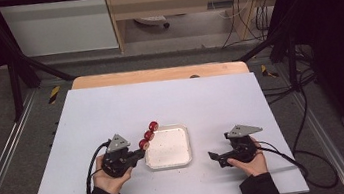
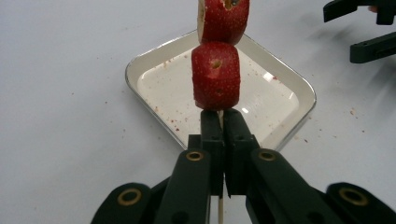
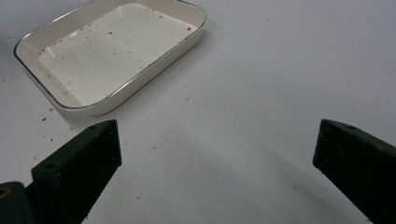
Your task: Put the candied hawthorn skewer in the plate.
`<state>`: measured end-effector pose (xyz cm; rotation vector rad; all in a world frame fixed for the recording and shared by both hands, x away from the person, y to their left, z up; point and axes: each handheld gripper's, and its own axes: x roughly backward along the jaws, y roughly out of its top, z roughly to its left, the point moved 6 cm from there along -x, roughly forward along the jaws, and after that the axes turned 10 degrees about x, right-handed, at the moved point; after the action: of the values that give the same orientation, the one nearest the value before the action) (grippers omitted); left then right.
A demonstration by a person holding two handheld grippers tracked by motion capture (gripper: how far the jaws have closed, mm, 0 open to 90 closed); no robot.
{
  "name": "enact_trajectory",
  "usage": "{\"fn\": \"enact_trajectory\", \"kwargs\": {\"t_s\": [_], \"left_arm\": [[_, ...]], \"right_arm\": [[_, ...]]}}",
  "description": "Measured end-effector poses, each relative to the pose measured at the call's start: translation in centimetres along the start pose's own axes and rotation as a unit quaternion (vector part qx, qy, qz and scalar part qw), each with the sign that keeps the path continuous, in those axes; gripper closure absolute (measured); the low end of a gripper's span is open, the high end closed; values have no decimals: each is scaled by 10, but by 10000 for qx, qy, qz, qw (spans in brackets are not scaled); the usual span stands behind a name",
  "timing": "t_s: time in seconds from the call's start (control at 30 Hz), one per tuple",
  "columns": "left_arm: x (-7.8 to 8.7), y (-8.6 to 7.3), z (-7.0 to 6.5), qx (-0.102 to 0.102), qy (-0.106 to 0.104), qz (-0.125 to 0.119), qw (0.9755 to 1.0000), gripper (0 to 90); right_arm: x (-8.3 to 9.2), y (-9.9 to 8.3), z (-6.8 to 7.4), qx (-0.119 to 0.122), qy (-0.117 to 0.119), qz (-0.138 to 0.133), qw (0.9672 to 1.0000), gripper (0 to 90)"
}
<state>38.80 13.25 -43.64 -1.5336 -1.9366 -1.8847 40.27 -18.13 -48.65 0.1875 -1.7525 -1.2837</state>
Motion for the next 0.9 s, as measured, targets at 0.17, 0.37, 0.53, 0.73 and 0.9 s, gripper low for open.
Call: {"fn": "enact_trajectory", "kwargs": {"t_s": [0.17,0.37,0.53,0.73,0.9], "left_arm": [[-15,7,0,-85,103,288,9995,880],[-36,6,-3,-71,140,595,9981,879],[-48,3,-8,-121,250,815,9963,879],[-59,-3,-10,-149,401,1142,9925,879],[-64,-6,-13,-192,513,1265,9905,879]], "right_arm": [[1,-3,0,13,28,33,10000,14],[3,-6,0,-27,21,66,10000,14],[4,-7,0,-2,29,71,10000,14],[3,-8,0,31,40,91,9999,14],[5,-7,0,-2,38,46,10000,14]]}}
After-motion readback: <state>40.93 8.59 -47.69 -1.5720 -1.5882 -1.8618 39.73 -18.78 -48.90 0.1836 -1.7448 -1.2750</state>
